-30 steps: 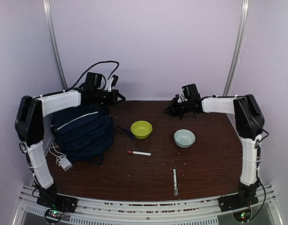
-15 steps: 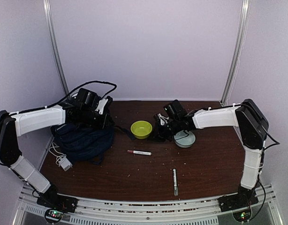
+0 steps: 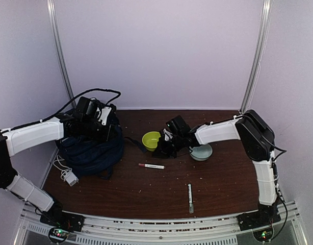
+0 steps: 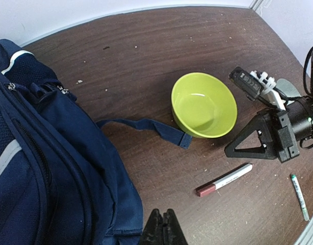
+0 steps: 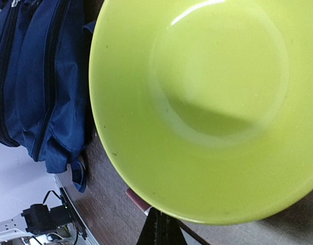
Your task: Pack the student bag
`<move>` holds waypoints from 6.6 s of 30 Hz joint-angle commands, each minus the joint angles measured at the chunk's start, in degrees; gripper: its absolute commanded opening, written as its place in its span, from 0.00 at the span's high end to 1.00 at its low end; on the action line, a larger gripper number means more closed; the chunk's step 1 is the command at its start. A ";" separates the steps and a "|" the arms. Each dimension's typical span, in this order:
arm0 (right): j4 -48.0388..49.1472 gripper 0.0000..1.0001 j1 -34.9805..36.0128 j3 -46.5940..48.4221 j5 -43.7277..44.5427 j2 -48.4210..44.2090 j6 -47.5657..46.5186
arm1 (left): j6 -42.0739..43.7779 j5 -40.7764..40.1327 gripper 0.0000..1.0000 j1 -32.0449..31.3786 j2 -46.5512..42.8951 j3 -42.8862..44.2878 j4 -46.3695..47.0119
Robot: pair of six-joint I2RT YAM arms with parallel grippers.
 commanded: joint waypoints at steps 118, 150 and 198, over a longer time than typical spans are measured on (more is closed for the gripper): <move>1.86 0.78 -1.99 -15.98 -2.57 -29.92 -14.27 | -12.13 -15.47 0.25 -11.41 -23.21 -6.07 -15.27; 10.30 0.66 8.76 6.31 -2.42 -6.62 1.32 | 2.34 -2.97 0.12 6.27 -35.45 -20.12 -0.36; -23.76 0.44 4.29 -1.79 14.73 -19.38 -63.29 | 26.65 -45.53 1.00 -13.88 -25.44 -6.75 -4.79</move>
